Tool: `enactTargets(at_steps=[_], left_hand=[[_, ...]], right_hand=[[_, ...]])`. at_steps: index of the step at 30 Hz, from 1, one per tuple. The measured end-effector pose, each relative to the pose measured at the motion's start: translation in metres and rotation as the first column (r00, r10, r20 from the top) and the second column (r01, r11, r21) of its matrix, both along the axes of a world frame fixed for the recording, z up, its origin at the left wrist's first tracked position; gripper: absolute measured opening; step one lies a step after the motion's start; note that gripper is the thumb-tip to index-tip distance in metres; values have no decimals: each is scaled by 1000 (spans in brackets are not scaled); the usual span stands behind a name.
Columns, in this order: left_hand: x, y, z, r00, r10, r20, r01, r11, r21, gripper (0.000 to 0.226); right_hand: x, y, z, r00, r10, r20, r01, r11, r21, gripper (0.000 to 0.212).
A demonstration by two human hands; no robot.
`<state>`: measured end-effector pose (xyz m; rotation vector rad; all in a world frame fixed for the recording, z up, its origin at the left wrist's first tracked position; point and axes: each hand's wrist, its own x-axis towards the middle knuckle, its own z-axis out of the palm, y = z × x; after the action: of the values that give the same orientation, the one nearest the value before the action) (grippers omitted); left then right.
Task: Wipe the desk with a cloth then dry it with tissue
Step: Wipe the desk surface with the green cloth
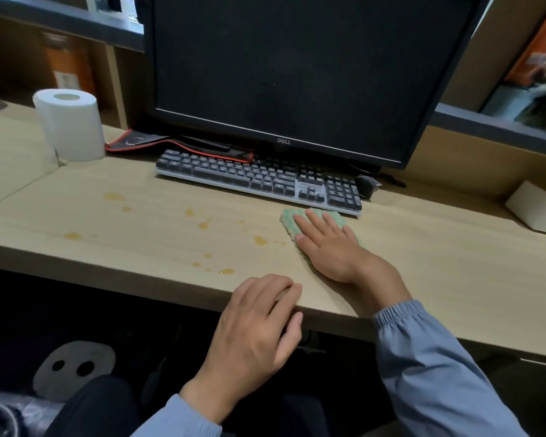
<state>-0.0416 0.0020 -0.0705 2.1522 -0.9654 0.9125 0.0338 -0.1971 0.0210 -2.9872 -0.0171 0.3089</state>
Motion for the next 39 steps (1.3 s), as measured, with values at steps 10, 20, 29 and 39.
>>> enactTargets(at_steps=[10, 20, 29, 39], left_hand=[[4, 40, 1, 996, 66, 67, -57, 990, -125, 12], [5, 68, -17, 968, 236, 84, -217, 958, -189, 15], [28, 98, -21, 924, 378, 55, -359, 910, -208, 14], [39, 95, -47, 945, 314, 93, -281, 923, -262, 31]], right_hand=[[-112, 31, -2, 995, 102, -4, -102, 995, -19, 54], [8, 34, 4, 999, 15, -42, -15, 1000, 1, 57], [-49, 58, -1, 996, 87, -9, -87, 996, 16, 56], [-33, 75, 1, 997, 64, -37, -63, 998, 15, 55]])
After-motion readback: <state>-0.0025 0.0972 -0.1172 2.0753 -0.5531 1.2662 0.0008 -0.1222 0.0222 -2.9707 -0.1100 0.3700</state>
